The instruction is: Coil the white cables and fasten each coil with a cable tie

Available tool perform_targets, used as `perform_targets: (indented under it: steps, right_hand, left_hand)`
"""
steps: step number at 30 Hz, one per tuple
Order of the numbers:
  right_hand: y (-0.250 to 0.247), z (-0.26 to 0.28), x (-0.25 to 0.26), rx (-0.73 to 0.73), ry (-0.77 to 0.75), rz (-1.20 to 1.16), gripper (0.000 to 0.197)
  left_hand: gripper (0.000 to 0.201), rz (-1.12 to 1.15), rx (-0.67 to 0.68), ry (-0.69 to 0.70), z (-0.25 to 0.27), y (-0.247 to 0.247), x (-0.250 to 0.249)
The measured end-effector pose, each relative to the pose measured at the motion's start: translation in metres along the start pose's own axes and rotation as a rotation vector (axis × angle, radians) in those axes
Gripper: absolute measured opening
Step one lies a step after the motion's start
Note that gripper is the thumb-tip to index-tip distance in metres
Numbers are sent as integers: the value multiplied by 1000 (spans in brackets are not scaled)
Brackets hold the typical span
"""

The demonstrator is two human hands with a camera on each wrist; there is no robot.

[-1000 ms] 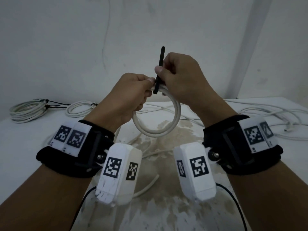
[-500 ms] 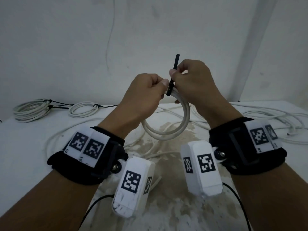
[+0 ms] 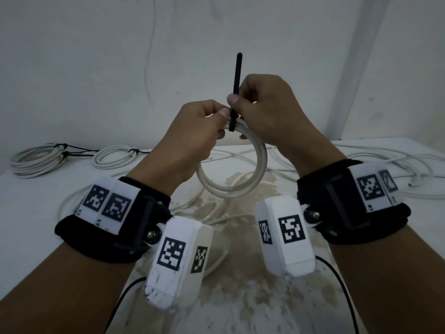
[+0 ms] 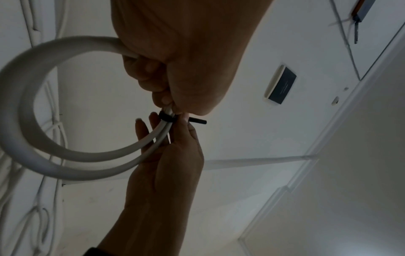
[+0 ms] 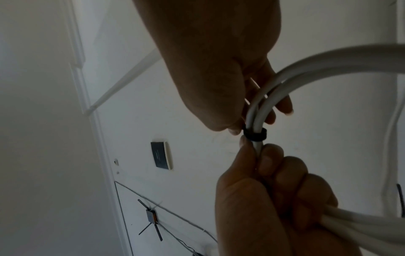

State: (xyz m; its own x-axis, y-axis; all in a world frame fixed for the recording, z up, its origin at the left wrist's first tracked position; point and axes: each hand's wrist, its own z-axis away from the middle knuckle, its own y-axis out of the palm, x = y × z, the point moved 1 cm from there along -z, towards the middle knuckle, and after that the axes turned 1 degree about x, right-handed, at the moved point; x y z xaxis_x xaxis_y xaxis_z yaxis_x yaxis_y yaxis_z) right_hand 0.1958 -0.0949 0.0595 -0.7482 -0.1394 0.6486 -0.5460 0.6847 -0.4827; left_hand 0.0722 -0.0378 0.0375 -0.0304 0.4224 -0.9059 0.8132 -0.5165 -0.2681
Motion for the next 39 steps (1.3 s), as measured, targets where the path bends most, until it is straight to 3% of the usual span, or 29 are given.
perform_targets:
  steps: [5, 9, 21, 26, 29, 31, 34, 36, 39]
  right_hand:
    - [5, 3, -11, 26, 196, -116, 27]
    - [12, 5, -19, 27, 269, -129, 26]
    - [22, 10, -26, 16, 337, -184, 26]
    - [22, 13, -16, -2, 281, -132, 23]
    - [14, 12, -2, 136, 317, -353, 26]
    - [8, 12, 4, 264, 331, -429, 31]
    - [4, 12, 6, 276, 315, -469, 28]
    - [3, 11, 6, 231, 327, -509, 30]
    - [0, 5, 2, 32, 419, -643, 35]
  left_hand:
    - [28, -26, 40, -37, 0, 8, 10]
    - [25, -89, 49, -33, 0, 10, 16]
    - [34, -203, 18, -48, -3, 10, 20]
    - [31, -214, 4, -30, -3, 5, 15]
    - [29, -202, -47, 27, -5, -5, 4]
    - [27, -165, -69, 39, -6, -9, 1]
    - [20, -40, -50, 10, -5, -9, -1]
    - [21, 106, -25, -24, -4, -9, -2]
    - [35, 357, -5, -94, -3, -11, 1]
